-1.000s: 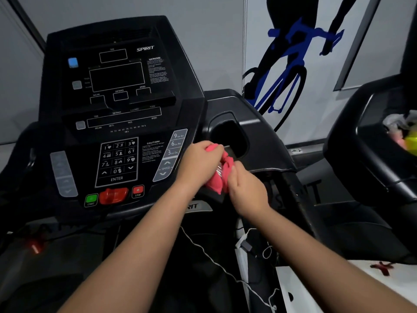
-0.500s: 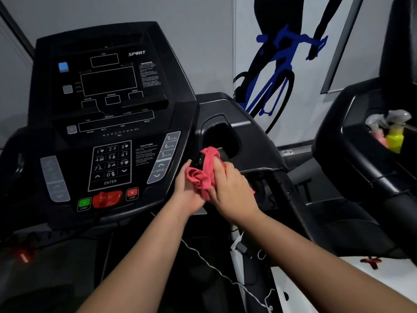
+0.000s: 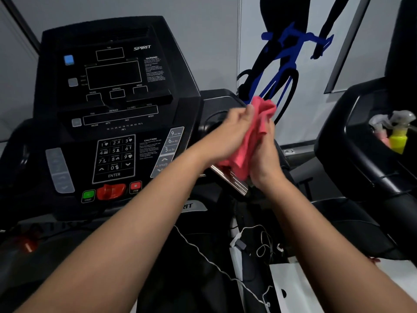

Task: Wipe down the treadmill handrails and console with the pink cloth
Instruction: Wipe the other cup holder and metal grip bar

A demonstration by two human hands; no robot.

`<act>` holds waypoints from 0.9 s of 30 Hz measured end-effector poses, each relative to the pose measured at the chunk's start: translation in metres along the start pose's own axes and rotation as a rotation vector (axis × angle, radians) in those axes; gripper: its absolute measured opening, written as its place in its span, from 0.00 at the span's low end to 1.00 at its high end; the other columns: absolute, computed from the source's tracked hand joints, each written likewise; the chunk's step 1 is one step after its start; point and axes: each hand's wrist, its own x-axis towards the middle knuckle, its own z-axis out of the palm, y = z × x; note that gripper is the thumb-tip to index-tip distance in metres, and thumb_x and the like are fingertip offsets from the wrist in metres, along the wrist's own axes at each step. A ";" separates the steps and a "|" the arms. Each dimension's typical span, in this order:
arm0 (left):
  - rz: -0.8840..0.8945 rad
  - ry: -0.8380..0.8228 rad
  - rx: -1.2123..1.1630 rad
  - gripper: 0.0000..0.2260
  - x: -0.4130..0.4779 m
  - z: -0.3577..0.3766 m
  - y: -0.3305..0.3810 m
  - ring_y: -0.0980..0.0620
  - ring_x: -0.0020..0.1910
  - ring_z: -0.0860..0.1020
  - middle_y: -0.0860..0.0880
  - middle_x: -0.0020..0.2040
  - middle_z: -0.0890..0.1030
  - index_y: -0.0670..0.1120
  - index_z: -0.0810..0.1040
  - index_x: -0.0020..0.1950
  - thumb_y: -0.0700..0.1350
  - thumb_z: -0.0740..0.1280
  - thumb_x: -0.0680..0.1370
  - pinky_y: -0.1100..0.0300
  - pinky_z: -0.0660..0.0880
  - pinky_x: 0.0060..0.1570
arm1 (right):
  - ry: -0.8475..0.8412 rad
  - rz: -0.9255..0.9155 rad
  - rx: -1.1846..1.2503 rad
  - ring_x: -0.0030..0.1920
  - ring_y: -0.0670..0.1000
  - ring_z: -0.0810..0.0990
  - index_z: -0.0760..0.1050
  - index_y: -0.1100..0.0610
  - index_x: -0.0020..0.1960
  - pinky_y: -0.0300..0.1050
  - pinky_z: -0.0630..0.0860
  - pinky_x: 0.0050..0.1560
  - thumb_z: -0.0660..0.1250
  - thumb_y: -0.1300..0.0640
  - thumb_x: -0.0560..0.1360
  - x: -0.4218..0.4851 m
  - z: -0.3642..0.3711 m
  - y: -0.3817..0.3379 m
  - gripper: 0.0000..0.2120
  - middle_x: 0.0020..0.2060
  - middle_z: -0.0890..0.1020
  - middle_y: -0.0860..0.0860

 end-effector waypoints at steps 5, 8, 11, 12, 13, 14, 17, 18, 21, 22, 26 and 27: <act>0.033 0.097 0.001 0.19 0.000 -0.004 -0.003 0.60 0.41 0.81 0.52 0.39 0.84 0.52 0.81 0.44 0.56 0.53 0.83 0.55 0.77 0.49 | -0.022 -0.171 -0.069 0.40 0.53 0.79 0.74 0.49 0.55 0.52 0.74 0.44 0.65 0.51 0.75 -0.009 -0.003 -0.010 0.09 0.45 0.81 0.51; 0.028 0.394 0.353 0.21 0.005 -0.020 -0.023 0.48 0.41 0.77 0.49 0.37 0.80 0.45 0.77 0.36 0.50 0.54 0.83 0.58 0.67 0.39 | 0.049 -0.255 -0.578 0.44 0.49 0.81 0.74 0.46 0.54 0.50 0.77 0.47 0.63 0.47 0.74 -0.025 0.004 0.018 0.10 0.46 0.81 0.47; -0.158 0.367 0.664 0.19 0.009 -0.021 -0.052 0.42 0.46 0.76 0.44 0.42 0.79 0.45 0.72 0.35 0.49 0.53 0.82 0.57 0.64 0.40 | 0.051 -0.332 -1.378 0.48 0.54 0.78 0.70 0.52 0.62 0.52 0.74 0.47 0.50 0.38 0.74 -0.046 0.003 0.060 0.25 0.48 0.79 0.51; -0.201 0.357 0.630 0.19 0.010 -0.020 -0.059 0.42 0.46 0.76 0.45 0.39 0.78 0.44 0.71 0.34 0.49 0.53 0.82 0.56 0.64 0.40 | 0.038 -0.383 -1.483 0.46 0.56 0.77 0.70 0.54 0.62 0.52 0.73 0.45 0.49 0.38 0.74 -0.050 -0.003 0.066 0.27 0.47 0.79 0.53; -0.223 0.361 0.563 0.19 0.010 -0.020 -0.064 0.43 0.45 0.77 0.47 0.36 0.77 0.45 0.71 0.32 0.49 0.54 0.81 0.56 0.65 0.39 | 0.010 -0.432 -1.511 0.45 0.56 0.77 0.71 0.56 0.63 0.51 0.71 0.44 0.50 0.39 0.75 -0.052 -0.011 0.069 0.27 0.47 0.78 0.53; -0.233 0.364 0.490 0.19 0.012 -0.020 -0.066 0.44 0.43 0.77 0.50 0.34 0.77 0.46 0.72 0.32 0.49 0.54 0.81 0.56 0.66 0.40 | -0.012 -0.471 -1.513 0.45 0.56 0.77 0.71 0.56 0.63 0.50 0.71 0.43 0.53 0.40 0.75 -0.053 -0.022 0.073 0.26 0.47 0.78 0.53; -0.283 0.312 0.297 0.18 0.016 -0.019 -0.071 0.47 0.42 0.79 0.51 0.34 0.81 0.47 0.77 0.35 0.49 0.55 0.80 0.57 0.70 0.43 | 0.048 -0.494 -1.395 0.45 0.56 0.76 0.73 0.58 0.61 0.51 0.71 0.45 0.56 0.44 0.74 -0.060 -0.055 0.084 0.24 0.47 0.79 0.54; -0.312 0.277 0.314 0.18 0.014 -0.018 -0.069 0.47 0.43 0.79 0.50 0.36 0.82 0.46 0.78 0.37 0.49 0.54 0.80 0.57 0.70 0.43 | 0.094 -0.472 -1.315 0.44 0.56 0.76 0.75 0.60 0.58 0.50 0.71 0.45 0.54 0.45 0.75 -0.062 -0.063 0.085 0.23 0.45 0.79 0.55; -0.363 0.212 0.519 0.20 0.011 -0.017 -0.062 0.43 0.44 0.79 0.43 0.42 0.82 0.39 0.80 0.46 0.50 0.53 0.79 0.51 0.76 0.45 | 0.205 -0.333 -1.109 0.40 0.55 0.73 0.77 0.64 0.45 0.47 0.66 0.43 0.48 0.46 0.74 -0.056 -0.073 0.082 0.26 0.37 0.79 0.55; -0.378 0.192 0.561 0.21 0.010 -0.017 -0.059 0.43 0.44 0.79 0.42 0.44 0.81 0.38 0.80 0.47 0.50 0.53 0.79 0.49 0.78 0.46 | 0.224 -0.293 -1.077 0.40 0.54 0.73 0.78 0.64 0.44 0.44 0.64 0.42 0.48 0.46 0.73 -0.053 -0.076 0.081 0.27 0.35 0.77 0.52; -0.423 0.156 0.583 0.20 0.009 -0.020 -0.056 0.41 0.43 0.80 0.42 0.40 0.79 0.37 0.79 0.48 0.50 0.54 0.78 0.47 0.80 0.47 | 0.337 -0.208 -0.946 0.43 0.53 0.71 0.78 0.64 0.40 0.45 0.65 0.45 0.48 0.43 0.67 -0.052 -0.078 0.079 0.29 0.32 0.71 0.41; -0.426 0.161 0.577 0.20 0.009 -0.019 -0.057 0.41 0.42 0.79 0.43 0.38 0.78 0.36 0.79 0.47 0.50 0.54 0.78 0.47 0.80 0.46 | 0.370 -0.159 -0.911 0.44 0.53 0.72 0.78 0.61 0.39 0.45 0.66 0.46 0.48 0.42 0.65 -0.052 -0.076 0.079 0.28 0.32 0.72 0.41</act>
